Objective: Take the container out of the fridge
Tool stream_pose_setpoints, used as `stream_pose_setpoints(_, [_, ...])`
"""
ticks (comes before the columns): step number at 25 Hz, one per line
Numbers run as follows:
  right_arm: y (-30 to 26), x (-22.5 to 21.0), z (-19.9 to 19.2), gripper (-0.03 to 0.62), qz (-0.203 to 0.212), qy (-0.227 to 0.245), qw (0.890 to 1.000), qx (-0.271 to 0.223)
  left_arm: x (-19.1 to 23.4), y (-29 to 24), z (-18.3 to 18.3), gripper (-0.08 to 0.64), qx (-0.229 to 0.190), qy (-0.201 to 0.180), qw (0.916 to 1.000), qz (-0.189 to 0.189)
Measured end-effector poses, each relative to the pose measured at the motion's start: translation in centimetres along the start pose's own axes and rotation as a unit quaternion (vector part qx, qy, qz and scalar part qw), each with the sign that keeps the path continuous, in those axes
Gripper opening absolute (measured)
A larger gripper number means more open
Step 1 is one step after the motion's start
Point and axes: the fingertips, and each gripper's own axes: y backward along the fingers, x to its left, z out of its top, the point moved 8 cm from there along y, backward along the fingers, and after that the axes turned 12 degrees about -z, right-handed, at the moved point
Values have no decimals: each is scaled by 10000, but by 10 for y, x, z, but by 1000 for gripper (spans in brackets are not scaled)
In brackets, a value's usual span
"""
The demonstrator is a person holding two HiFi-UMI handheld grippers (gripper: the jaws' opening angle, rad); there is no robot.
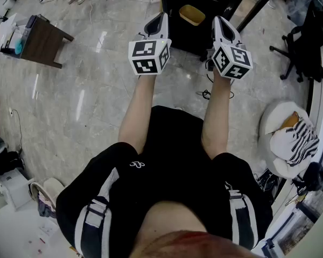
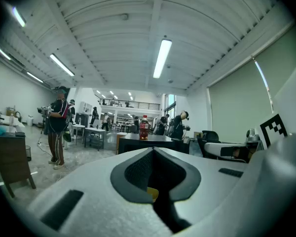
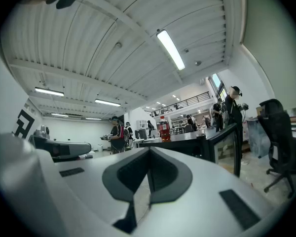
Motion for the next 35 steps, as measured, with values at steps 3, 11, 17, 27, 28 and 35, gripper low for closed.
stream_pose_setpoints(3, [-6,2,-3,11,-42,18,10000,15,5,-2,-2,8,49,-87,9999,-5])
stream_pose_setpoints(11, [-28,8,-10,11,47,-78,9999,-73,29,-16,-12,8,71,62,10000,1])
stream_pose_setpoints(17, [-48,-19,-20,11,-246,16,9997,90,43,-54,-29,8,191,187,9995,-137])
stream_pose_setpoints(27, [-145,-33,-59,11,-620,-83,9966,531,113,-146,-64,8,715,496,9954,-405])
stream_pose_setpoints(28, [-156,-33,-65,11,-656,-96,9959,611,121,-157,-68,8,797,525,9944,-449])
stream_pose_setpoints(35, [-219,-19,-94,11,-939,-156,9898,1058,183,-211,-83,8,1179,687,9880,-730])
